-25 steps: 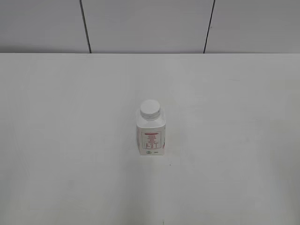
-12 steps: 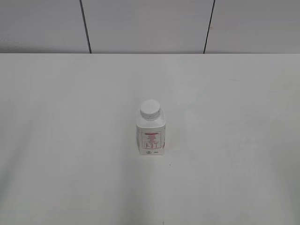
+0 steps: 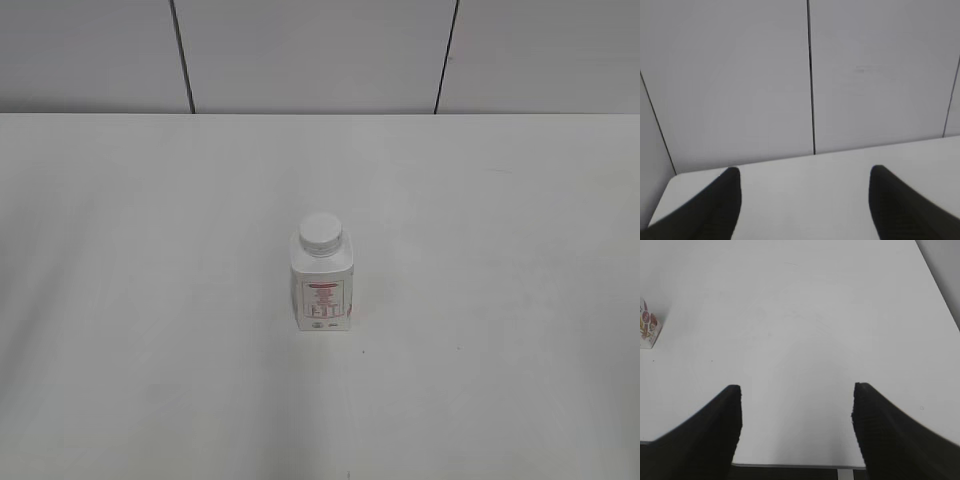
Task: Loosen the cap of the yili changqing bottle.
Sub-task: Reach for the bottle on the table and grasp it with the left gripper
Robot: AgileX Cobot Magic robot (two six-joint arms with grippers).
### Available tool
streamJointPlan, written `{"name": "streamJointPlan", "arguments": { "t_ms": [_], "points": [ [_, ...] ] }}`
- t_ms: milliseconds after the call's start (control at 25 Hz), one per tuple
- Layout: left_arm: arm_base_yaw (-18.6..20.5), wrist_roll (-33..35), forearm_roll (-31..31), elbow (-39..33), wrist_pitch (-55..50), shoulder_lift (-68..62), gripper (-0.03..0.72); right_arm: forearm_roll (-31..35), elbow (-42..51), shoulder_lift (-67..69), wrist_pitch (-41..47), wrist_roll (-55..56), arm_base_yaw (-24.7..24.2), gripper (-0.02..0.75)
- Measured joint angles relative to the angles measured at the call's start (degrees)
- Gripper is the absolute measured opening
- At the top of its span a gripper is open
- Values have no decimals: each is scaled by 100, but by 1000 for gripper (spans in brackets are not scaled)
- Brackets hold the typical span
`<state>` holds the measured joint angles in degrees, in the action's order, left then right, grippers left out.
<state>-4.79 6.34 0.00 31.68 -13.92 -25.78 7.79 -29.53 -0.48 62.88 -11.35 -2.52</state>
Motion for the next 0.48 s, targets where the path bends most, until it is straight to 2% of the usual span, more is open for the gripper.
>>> {"name": "streamJointPlan", "arguments": {
  "t_ms": [320,480],
  "points": [
    [-18,28,58,-114,1789,-1475,493,0,0,0,0,0,0,545],
    [-206,28,-104,-266,2567,-2215,492,0,0,0,0,0,0,545]
  ]
}}
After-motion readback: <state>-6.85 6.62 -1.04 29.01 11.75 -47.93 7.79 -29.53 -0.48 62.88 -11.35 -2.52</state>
